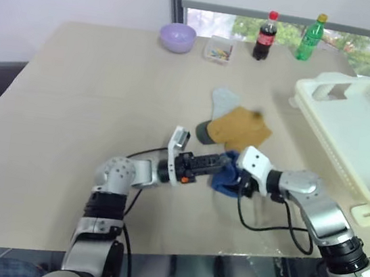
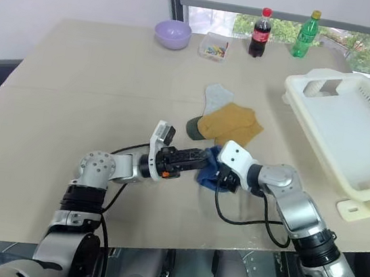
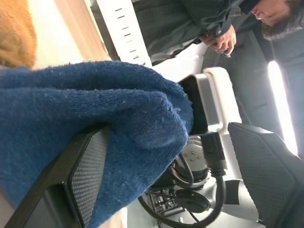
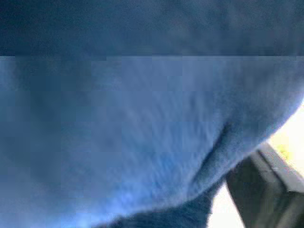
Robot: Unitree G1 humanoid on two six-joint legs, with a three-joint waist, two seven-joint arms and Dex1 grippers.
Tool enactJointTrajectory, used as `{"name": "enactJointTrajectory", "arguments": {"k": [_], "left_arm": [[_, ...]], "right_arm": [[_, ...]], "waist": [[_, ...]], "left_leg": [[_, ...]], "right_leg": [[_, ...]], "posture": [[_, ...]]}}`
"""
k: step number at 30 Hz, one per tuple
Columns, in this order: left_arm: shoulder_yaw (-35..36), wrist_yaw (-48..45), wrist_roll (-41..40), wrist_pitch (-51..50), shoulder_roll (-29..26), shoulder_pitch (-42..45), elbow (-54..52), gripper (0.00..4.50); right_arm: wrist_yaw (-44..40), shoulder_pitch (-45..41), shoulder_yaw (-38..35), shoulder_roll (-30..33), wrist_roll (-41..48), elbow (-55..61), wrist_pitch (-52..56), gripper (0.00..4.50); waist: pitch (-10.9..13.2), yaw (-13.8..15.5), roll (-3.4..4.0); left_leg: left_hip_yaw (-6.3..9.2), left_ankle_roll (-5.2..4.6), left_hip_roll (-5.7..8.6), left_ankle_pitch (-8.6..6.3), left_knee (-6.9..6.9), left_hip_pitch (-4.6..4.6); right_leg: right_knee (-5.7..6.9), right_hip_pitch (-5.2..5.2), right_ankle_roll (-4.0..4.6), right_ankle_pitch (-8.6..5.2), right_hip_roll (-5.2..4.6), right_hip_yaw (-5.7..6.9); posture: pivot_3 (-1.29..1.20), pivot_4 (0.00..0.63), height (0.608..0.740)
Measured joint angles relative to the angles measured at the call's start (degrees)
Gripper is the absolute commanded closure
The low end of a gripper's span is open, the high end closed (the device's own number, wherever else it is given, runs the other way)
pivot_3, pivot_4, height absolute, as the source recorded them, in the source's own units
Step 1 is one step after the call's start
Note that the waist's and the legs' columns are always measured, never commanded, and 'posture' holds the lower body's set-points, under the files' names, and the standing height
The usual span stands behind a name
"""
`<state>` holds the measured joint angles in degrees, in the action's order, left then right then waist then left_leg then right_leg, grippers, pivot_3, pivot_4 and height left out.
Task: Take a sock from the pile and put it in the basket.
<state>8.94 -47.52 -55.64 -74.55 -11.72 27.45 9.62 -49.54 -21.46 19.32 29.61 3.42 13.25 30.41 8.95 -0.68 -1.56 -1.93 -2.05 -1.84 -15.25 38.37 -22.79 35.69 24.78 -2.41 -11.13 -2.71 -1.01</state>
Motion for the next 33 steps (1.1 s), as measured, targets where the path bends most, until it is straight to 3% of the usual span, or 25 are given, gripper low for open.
{"name": "enactJointTrajectory", "arguments": {"k": [12, 33], "left_arm": [[-3.7, -1.4, 1.6, 0.2, -1.0, -0.1, 0.1, 0.26], [-9.3, -5.4, 7.1, 6.5, -0.9, 1.1, 4.7, 0.26]], "right_arm": [[1.9, 1.6, -0.3, 2.6, -0.6, 5.4, -0.9, 0.04], [3.8, 6.6, -2.5, 7.6, -5.2, 5.3, -20.6, 0.04]], "waist": [[0.0, 0.0, 0.0], [0.0, 0.1, -0.01]], "left_leg": [[0.04, 0.0, 0.02, 0.0, 0.0, -0.01], [-0.08, 0.0, 0.05, 0.0, 0.03, 0.0]], "right_leg": [[0.01, 0.0, -0.04, -0.02, 0.0, 0.02], [0.04, -0.02, -0.16, -0.1, 0.0, 0.04]], "posture": [[0.0, 0.15, 0.74], [0.0, 0.15, 0.74]]}}
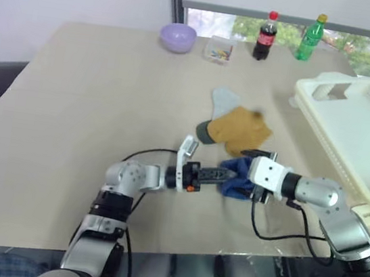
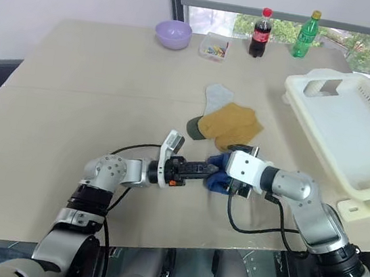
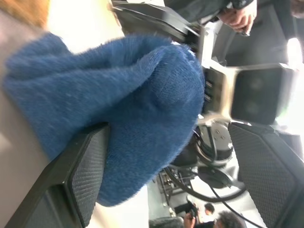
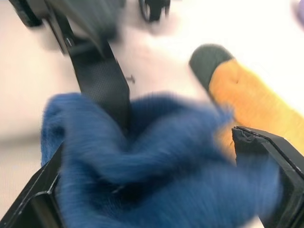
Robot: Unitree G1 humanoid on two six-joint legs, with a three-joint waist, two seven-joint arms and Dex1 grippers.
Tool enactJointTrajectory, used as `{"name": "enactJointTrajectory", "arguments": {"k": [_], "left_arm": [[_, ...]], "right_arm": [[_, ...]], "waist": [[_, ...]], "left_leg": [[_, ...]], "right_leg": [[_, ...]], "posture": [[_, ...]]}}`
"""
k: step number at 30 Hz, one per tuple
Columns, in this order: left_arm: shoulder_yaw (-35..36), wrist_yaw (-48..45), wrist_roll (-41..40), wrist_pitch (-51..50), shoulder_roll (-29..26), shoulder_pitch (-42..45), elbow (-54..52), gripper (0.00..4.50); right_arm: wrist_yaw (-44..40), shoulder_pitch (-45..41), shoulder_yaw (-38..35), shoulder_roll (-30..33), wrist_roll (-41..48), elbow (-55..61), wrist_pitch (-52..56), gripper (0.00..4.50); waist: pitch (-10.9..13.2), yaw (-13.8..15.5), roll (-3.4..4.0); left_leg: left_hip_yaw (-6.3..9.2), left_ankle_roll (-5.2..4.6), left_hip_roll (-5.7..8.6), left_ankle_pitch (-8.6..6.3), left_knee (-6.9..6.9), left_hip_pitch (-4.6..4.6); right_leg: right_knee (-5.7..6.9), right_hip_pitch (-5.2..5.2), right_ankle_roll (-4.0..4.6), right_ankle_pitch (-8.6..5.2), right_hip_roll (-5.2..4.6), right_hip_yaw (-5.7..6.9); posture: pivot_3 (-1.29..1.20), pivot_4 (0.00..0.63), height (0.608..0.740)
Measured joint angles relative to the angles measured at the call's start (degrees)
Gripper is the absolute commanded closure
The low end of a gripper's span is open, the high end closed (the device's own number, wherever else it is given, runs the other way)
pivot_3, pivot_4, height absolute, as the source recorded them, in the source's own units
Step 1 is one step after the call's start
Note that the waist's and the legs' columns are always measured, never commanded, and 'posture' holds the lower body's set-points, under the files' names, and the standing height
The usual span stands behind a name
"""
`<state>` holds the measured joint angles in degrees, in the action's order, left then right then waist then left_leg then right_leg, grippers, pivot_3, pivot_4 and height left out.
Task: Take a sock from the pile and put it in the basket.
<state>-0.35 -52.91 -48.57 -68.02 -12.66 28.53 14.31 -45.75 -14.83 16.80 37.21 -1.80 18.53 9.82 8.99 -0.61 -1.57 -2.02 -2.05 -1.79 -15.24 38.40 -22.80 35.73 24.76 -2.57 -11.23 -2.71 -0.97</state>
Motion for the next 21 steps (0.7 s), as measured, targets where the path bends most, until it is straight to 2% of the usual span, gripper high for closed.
{"name": "enactJointTrajectory", "arguments": {"k": [8, 13, 17, 21], "left_arm": [[-0.4, -0.9, 2.2, 2.8, 1.8, 1.1, 2.1, 0.26], [-1.3, -1.7, 3.0, 3.4, 2.0, 1.1, 2.1, 0.26], [-1.9, -2.4, 3.7, 4.0, 2.2, 1.3, 2.1, 0.26], [-2.3, -3.8, 4.4, 4.6, 2.2, 1.3, 2.2, 0.26]], "right_arm": [[0.6, 2.9, -4.0, 1.0, 0.0, 0.1, -9.0, 0.04], [0.8, 7.5, -9.7, 2.8, 2.9, 2.0, -6.3, 0.04], [2.5, 11.7, -18.0, 2.0, 12.8, 9.6, 8.2, 0.04], [3.8, 13.0, -21.4, 0.6, 21.1, 13.4, 18.7, 0.04]], "waist": [[0.0, 0.4, 0.0], [0.0, 0.6, 0.01], [0.0, 1.1, 0.04], [0.0, 1.3, 0.04]], "left_leg": [[0.0, -0.01, 0.08, 0.0, 0.16, 0.01], [0.02, -0.01, 0.11, 0.0, 0.17, 0.02], [0.18, -0.01, 0.1, 0.0, 0.17, 0.03], [0.2, -0.01, 0.1, 0.0, 0.17, 0.02]], "right_leg": [[0.04, -0.09, -0.04, 0.0, -0.09, 0.0], [0.07, -0.09, -0.03, 0.01, -0.13, -0.03], [0.1, -0.09, -0.01, 0.02, -0.13, -0.01], [0.1, -0.09, 0.0, 0.02, -0.13, 0.0]], "posture": [[0.0, 0.15, 0.74], [0.0, 0.15, 0.74], [0.0, 0.15, 0.74], [0.0, 0.15, 0.74]]}}
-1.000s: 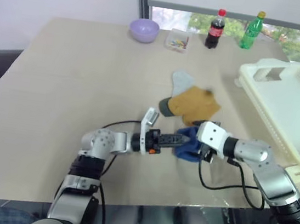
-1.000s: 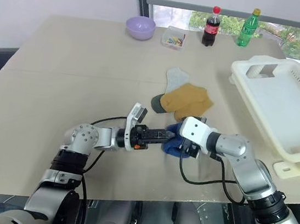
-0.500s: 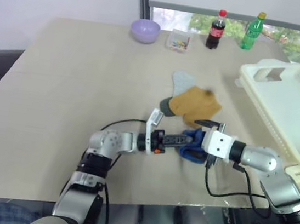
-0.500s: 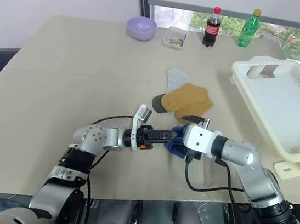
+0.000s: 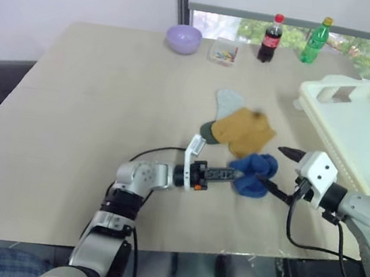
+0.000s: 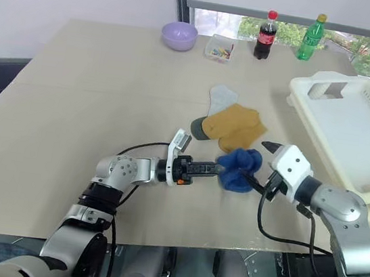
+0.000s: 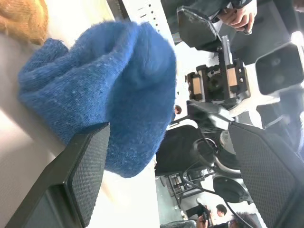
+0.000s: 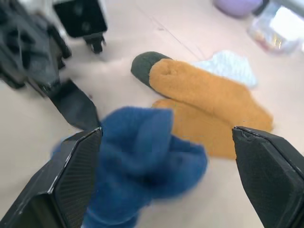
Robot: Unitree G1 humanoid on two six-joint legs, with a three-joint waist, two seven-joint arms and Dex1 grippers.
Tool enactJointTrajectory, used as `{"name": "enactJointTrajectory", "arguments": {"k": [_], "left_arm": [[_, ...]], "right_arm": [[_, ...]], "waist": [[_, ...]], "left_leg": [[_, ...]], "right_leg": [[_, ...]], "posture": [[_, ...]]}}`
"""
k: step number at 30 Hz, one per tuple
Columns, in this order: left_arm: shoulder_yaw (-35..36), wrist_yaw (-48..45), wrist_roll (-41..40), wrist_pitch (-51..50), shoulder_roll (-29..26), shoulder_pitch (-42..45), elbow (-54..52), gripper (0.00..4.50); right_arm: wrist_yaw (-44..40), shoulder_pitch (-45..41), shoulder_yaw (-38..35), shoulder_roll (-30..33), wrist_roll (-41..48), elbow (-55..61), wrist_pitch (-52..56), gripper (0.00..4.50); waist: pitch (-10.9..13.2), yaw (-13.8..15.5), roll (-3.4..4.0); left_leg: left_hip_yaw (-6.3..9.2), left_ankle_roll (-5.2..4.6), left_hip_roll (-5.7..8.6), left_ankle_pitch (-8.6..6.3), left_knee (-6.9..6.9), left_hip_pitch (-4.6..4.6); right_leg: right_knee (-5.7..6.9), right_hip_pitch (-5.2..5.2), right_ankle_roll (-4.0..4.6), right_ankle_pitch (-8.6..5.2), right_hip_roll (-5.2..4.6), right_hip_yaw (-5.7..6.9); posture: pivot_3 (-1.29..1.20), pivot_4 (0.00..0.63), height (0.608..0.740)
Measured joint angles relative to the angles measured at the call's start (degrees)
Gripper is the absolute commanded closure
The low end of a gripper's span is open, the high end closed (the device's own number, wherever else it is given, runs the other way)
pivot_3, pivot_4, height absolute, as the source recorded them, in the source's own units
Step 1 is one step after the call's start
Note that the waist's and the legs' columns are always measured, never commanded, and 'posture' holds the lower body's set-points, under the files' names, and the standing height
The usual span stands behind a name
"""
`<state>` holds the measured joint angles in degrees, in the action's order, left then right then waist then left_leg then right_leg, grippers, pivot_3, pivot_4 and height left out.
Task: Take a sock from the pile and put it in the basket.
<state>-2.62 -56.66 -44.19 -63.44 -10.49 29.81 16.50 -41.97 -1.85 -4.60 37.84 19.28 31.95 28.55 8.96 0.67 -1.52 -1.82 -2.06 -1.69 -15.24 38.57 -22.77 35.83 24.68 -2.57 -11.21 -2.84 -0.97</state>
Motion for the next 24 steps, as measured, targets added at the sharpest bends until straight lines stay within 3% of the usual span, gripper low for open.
{"name": "enactJointTrajectory", "arguments": {"k": [6, 14, 16, 18, 24], "left_arm": [[-0.2, -1.6, 0.4, 0.5, -0.2, 0.2, 0.5, 0.26], [-0.7, -3.2, 1.5, 1.4, -0.1, 0.5, 1.0, 0.26], [-0.7, -3.3, 1.8, 1.5, -0.1, 0.5, 1.1, 0.26], [-0.7, -3.3, 2.0, 1.7, -0.1, 0.5, 1.1, 0.26], [-0.7, -3.4, 2.3, 1.7, 0.0, 0.4, 1.0, 0.26]], "right_arm": [[4.1, -2.7, -2.8, -3.0, 8.2, 1.7, 9.2, 0.04], [11.6, -4.1, -2.6, -9.3, 12.6, -9.1, 24.2, 0.04], [12.1, -4.0, -3.6, -10.4, 14.8, -10.0, 27.3, 0.57], [12.2, -3.9, -4.9, -10.8, 17.4, -10.0, 30.2, 1.4], [13.7, -2.7, -6.6, -16.0, 25.6, -9.8, 37.6, 4.3]], "waist": [[0.0, 0.0, 0.01], [0.0, 0.1, 0.03], [0.0, 0.1, 0.06], [0.0, 0.1, 0.06], [-0.1, 0.0, 0.08]], "left_leg": [[0.01, 0.0, 0.0, 0.0, 0.0, -0.02], [0.02, 0.0, 0.02, 0.0, 0.0, -0.07], [0.01, -0.01, 0.02, 0.0, 0.0, -0.04], [0.04, -0.01, 0.02, 0.0, 0.0, -0.01], [0.1, -0.01, -0.02, 0.0, 0.0, -0.01]], "right_leg": [[0.0, 0.01, -0.02, -0.01, 0.0, 0.0], [-0.02, 0.01, 0.16, 0.09, -0.02, 0.02], [-0.01, 0.0, 0.15, 0.09, -0.02, 0.0], [-0.01, -0.02, 0.06, 0.04, -0.01, 0.02], [0.02, -0.02, 0.0, 0.0, 0.04, 0.05]], "posture": [[0.0, 0.15, 0.74], [0.0, 0.15, 0.74], [0.0, 0.15, 0.74], [0.0, 0.15, 0.74], [0.0, 0.15, 0.74]]}}
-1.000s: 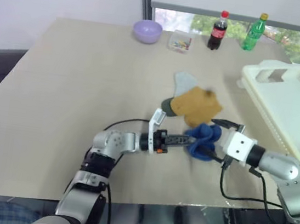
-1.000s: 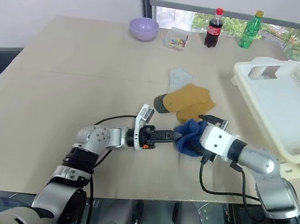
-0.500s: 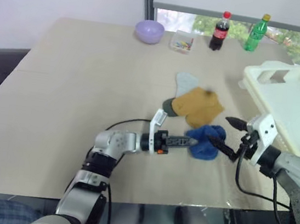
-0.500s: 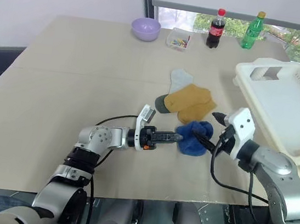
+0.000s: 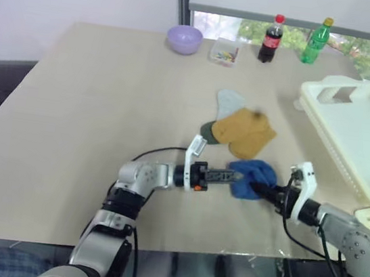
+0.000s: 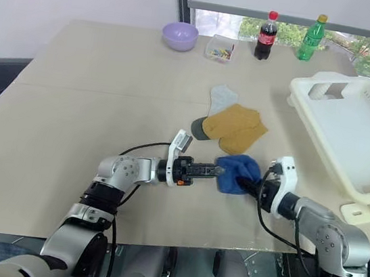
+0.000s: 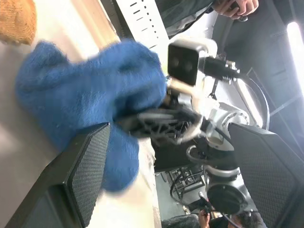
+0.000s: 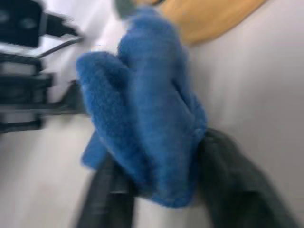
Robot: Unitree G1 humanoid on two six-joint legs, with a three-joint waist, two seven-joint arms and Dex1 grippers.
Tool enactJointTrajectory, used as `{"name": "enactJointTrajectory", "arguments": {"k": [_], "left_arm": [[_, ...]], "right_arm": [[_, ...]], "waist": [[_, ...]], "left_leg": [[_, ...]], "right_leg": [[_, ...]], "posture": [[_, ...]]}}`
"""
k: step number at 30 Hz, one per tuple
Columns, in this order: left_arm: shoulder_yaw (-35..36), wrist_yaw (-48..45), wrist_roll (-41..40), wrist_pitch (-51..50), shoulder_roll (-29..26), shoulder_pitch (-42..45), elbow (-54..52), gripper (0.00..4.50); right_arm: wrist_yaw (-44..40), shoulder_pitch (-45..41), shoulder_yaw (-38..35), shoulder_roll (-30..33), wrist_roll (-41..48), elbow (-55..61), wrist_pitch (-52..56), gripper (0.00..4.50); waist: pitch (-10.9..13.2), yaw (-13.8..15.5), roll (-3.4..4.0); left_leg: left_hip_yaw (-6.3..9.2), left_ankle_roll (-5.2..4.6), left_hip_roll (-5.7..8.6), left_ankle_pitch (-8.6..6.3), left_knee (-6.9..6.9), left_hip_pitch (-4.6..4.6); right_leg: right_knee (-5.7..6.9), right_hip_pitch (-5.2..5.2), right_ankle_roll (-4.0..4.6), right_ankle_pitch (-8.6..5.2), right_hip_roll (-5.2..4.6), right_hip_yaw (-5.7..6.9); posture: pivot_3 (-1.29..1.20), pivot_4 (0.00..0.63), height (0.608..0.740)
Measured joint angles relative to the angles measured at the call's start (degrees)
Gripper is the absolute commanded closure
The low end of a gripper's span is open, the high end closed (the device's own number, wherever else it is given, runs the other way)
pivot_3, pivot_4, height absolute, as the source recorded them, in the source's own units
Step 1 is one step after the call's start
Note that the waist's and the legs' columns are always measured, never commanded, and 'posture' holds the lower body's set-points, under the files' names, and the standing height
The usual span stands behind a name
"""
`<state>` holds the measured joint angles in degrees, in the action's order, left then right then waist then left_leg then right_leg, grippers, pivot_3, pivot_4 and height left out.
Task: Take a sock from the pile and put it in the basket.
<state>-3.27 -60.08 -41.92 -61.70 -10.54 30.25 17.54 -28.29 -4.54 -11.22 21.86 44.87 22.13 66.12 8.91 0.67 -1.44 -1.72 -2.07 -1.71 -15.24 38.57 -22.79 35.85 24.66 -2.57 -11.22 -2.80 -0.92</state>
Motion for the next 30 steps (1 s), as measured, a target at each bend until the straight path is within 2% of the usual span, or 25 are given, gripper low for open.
{"name": "enactJointTrajectory", "arguments": {"k": [1, 7, 10, 11, 13, 16, 18, 22, 26, 30], "left_arm": [[0.0, 0.0, 0.0, 0.0, 0.0, 0.0, 0.0, 0.26], [0.1, -0.7, 0.0, 0.0, -0.7, -0.1, -0.1, 0.26], [-1.9, -2.4, 1.9, 4.6, -3.0, -1.5, -3.1, 0.26], [-3.0, -3.2, 3.6, 7.8, -4.1, -2.2, -4.5, 0.26], [-6.3, -4.5, 10.7, 20.8, -7.0, -4.4, -8.0, 0.26], [-7.3, -4.8, 17.2, 35.7, -7.3, -6.7, -8.1, 0.26], [-8.1, -4.5, 22.1, 50.3, -5.3, -7.4, -7.1, 0.26], [-7.7, -1.4, 27.6, 71.8, -0.8, -6.7, -0.2, 0.26], [-7.3, -0.9, 28.3, 80.8, 1.6, -6.2, 3.4, 0.26], [-7.3, -0.9, 28.3, 83.7, 2.4, -6.2, 4.2, 0.26]], "right_arm": [[0.6, 0.2, -0.1, -0.6, 0.7, 0.1, 0.5, 4.43], [4.0, 0.1, -1.8, -3.2, 2.8, 0.3, 1.3, 4.43], [5.5, -0.3, -2.5, -3.1, 3.3, 0.4, 1.3, 4.43], [6.2, -0.5, -2.9, -3.0, 3.3, 0.4, 1.3, 4.43], [8.1, -1.4, -4.7, -2.3, 3.6, 0.4, 1.3, 4.43], [9.5, -2.7, -6.8, -1.8, 5.3, 0.5, 2.1, 4.43], [11.3, -4.1, -7.8, -1.3, 7.5, 1.9, 4.2, 4.43], [14.3, -6.6, -9.4, 0.0, 13.1, 4.4, 8.5, 4.43], [17.4, -8.4, -12.1, 3.7, 18.5, 5.6, 11.8, 4.43], [18.8, -9.9, -15.0, 9.5, 23.4, 5.8, 13.8, 4.43]], "waist": [[0.0, -0.1, 0.0], [0.0, -0.2, 0.0], [0.0, -0.7, 0.02], [0.0, -0.9, 0.02], [0.0, -1.3, 0.05], [0.0, -1.2, 0.07], [0.0, -0.9, 0.07], [0.0, -0.3, 0.07], [0.0, 0.0, 0.07], [0.1, 0.0, 0.13]], "left_leg": [[-0.01, 0.0, 0.0, 0.0, 0.0, 0.0], [0.01, 0.0, -0.03, 0.0, 0.0, 0.01], [-0.01, 0.0, -0.05, 0.0, -0.01, 0.0], [-0.02, 0.0, -0.05, 0.0, -0.01, -0.01], [-0.1, 0.0, -0.06, 0.0, -0.02, 0.0], [-0.12, 0.0, -0.06, 0.0, -0.02, -0.04], [-0.11, 0.0, -0.05, 0.0, -0.02, -0.13], [-0.13, -0.01, -0.02, -0.01, -0.02, -0.18], [-0.13, -0.02, -0.02, -0.01, -0.02, -0.2], [-0.14, -0.02, 0.0, -0.01, -0.01, -0.21]], "right_leg": [[0.0, 0.0, 0.0, 0.0, 0.0, -0.01], [0.01, 0.0, -0.02, -0.01, 0.05, 0.01], [0.01, 0.03, 0.07, 0.04, 0.05, -0.01], [0.01, 0.04, 0.15, 0.09, 0.05, -0.02], [0.01, 0.05, 0.18, 0.11, 0.03, -0.08], [-0.01, 0.08, 0.18, 0.11, 0.0, -0.09], [-0.03, 0.11, 0.19, 0.11, -0.03, -0.07], [-0.11, 0.11, 0.18, 0.11, -0.06, -0.07], [-0.11, 0.11, 0.16, 0.11, -0.05, -0.05], [-0.1, 0.11, 0.15, 0.11, -0.06, -0.06]], "posture": [[0.0, 0.15, 0.74], [0.0, 0.15, 0.74], [0.0, 0.15, 0.74], [0.0, 0.15, 0.74], [0.0, 0.15, 0.74], [0.0, 0.15, 0.74], [0.0, 0.15, 0.74], [0.0, 0.15, 0.74], [0.0, 0.15, 0.74], [0.0, 0.15, 0.74]]}}
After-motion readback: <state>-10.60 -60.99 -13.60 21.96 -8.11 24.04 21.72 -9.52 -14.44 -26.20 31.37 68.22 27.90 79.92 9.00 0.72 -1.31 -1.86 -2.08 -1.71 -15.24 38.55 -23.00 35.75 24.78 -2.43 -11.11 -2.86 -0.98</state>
